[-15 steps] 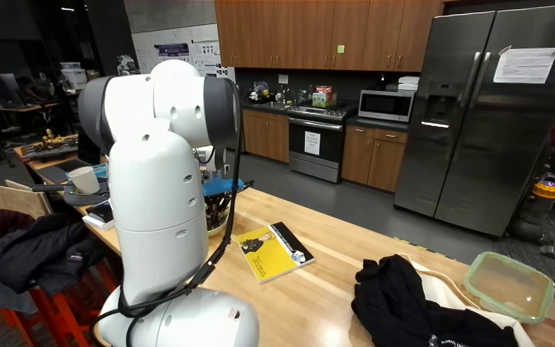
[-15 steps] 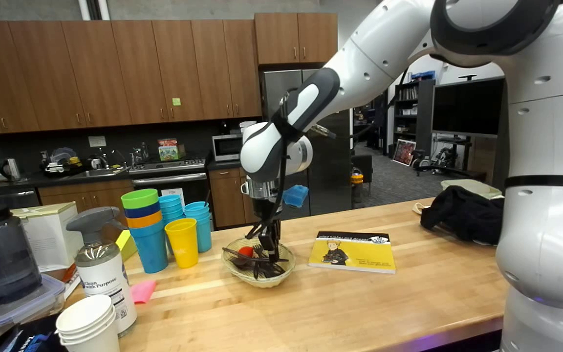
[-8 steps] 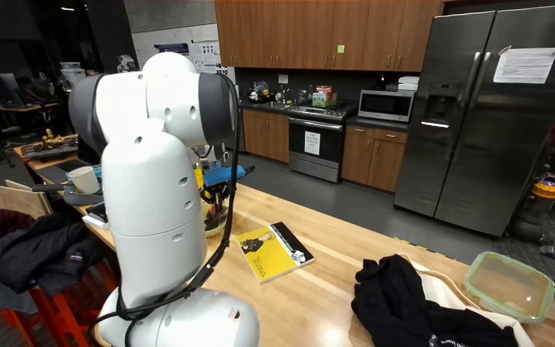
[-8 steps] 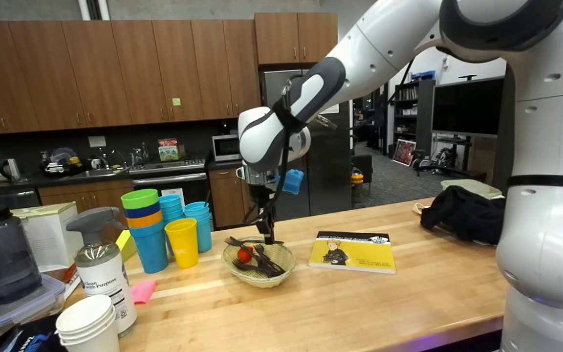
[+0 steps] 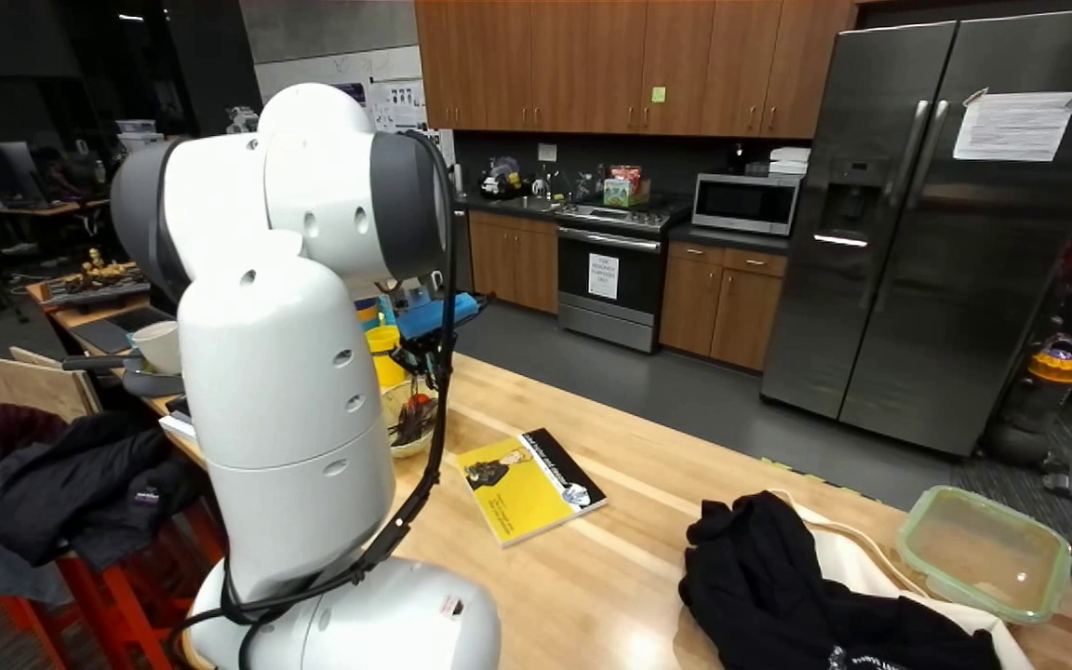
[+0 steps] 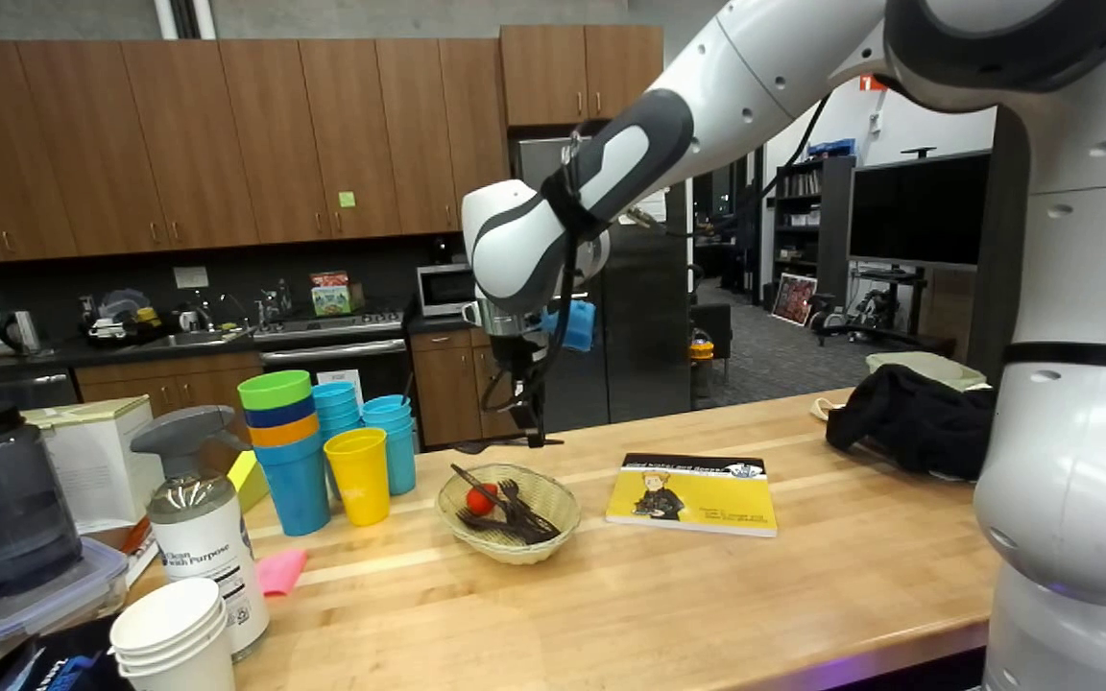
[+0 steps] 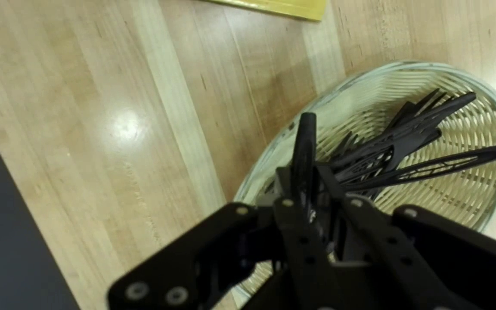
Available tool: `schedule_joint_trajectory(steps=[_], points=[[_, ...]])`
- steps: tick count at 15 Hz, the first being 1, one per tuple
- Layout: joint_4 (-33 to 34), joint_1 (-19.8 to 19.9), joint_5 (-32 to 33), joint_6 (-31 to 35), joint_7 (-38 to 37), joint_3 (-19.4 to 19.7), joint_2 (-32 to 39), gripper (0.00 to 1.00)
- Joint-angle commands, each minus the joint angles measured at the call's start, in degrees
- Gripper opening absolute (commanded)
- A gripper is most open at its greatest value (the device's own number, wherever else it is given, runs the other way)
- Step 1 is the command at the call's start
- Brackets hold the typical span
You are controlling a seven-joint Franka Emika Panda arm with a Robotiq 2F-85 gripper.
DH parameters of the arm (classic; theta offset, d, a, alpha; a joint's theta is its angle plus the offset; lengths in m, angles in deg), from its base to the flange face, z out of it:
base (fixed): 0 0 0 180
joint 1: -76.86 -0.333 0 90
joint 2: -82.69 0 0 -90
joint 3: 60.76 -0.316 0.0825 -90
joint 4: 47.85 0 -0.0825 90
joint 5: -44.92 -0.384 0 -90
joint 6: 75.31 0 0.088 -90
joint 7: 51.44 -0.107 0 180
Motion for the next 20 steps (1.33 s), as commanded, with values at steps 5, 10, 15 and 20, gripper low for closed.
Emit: schedule_joint_trajectory(steps=[5,10,15,20], points=[[-2.1,2.6,4.1,-4.2,-6.1,3.6,-5.1,0.04],[-4.5,4.7,5.7,-5.3,-10.4,5.9,-8.8,0.04],[-10.6,6.2,4.3,-3.0,-8.3,8.3,-14.3,0.04],[-15.0,6.7,8.5,-4.0,-7.3,9.0,-18.0,0.04]])
